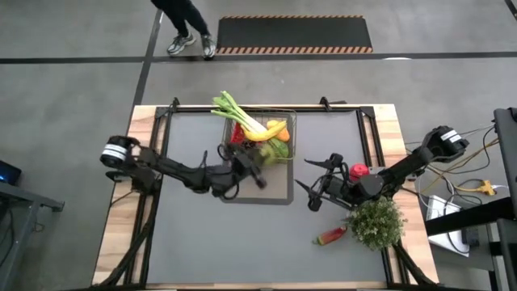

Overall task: Build produce basket
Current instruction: Put the pear into the wire basket

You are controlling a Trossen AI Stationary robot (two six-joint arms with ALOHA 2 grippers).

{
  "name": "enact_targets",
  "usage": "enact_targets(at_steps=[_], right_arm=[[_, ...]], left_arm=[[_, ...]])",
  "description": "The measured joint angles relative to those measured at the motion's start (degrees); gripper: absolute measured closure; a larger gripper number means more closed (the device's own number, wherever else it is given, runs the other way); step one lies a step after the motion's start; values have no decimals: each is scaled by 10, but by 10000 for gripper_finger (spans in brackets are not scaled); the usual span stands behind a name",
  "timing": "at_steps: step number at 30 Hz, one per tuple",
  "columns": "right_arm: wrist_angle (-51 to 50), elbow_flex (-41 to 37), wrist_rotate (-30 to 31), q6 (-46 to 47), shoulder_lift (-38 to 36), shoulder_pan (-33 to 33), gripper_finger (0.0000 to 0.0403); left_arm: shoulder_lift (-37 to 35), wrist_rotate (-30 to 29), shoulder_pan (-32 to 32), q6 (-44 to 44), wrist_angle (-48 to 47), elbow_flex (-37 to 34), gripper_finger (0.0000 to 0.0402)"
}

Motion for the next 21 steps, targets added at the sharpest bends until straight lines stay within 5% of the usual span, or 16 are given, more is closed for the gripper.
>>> enact_targets(at_steps=[4,6,21], right_arm=[[-5,0,-1,4,-3,0,94],[-5,0,-1,4,-3,0,95],[-9,0,-2,15,-2,0,101]], left_arm=[[-34,-145,21,-33,-161,0,295],[-44,-169,35,-62,-213,0,295],[-35,-129,150,-124,-268,0,296]])
